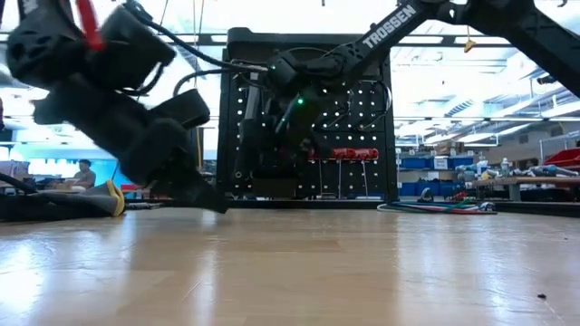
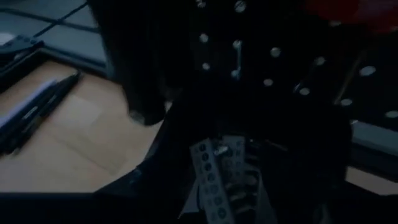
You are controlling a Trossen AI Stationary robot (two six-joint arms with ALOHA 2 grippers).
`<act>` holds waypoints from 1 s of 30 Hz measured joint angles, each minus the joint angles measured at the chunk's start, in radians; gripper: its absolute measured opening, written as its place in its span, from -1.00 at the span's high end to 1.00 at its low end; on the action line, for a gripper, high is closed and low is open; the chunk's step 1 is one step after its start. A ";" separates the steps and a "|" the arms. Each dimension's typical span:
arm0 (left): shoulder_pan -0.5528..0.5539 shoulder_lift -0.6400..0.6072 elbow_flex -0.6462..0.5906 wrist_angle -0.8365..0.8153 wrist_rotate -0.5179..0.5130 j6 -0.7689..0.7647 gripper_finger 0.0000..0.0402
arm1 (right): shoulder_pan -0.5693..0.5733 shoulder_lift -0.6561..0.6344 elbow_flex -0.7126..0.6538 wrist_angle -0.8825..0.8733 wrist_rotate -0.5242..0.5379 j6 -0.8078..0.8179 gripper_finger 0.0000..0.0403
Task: Hang tools onto peg board
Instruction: Adjust the gray terminal blocks
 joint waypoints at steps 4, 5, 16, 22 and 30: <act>0.070 -0.011 0.010 0.001 0.053 0.096 0.38 | -0.005 -0.013 0.000 -0.037 -0.069 -0.060 -0.28; 0.084 -0.011 0.017 0.002 0.060 0.116 0.38 | -0.005 -0.026 0.000 -0.055 -0.080 -0.077 -0.31; 0.144 -0.011 0.047 0.011 0.047 0.291 0.38 | 0.121 -0.253 0.002 -0.632 -0.162 -0.459 -0.35; 0.148 -0.011 0.047 0.022 -0.022 0.297 0.38 | 0.320 -0.316 -0.010 -1.037 -0.338 -0.426 -0.29; 0.146 -0.011 0.047 0.055 -0.057 0.330 0.38 | 0.664 -0.334 -0.010 -1.434 -0.488 -0.034 -0.29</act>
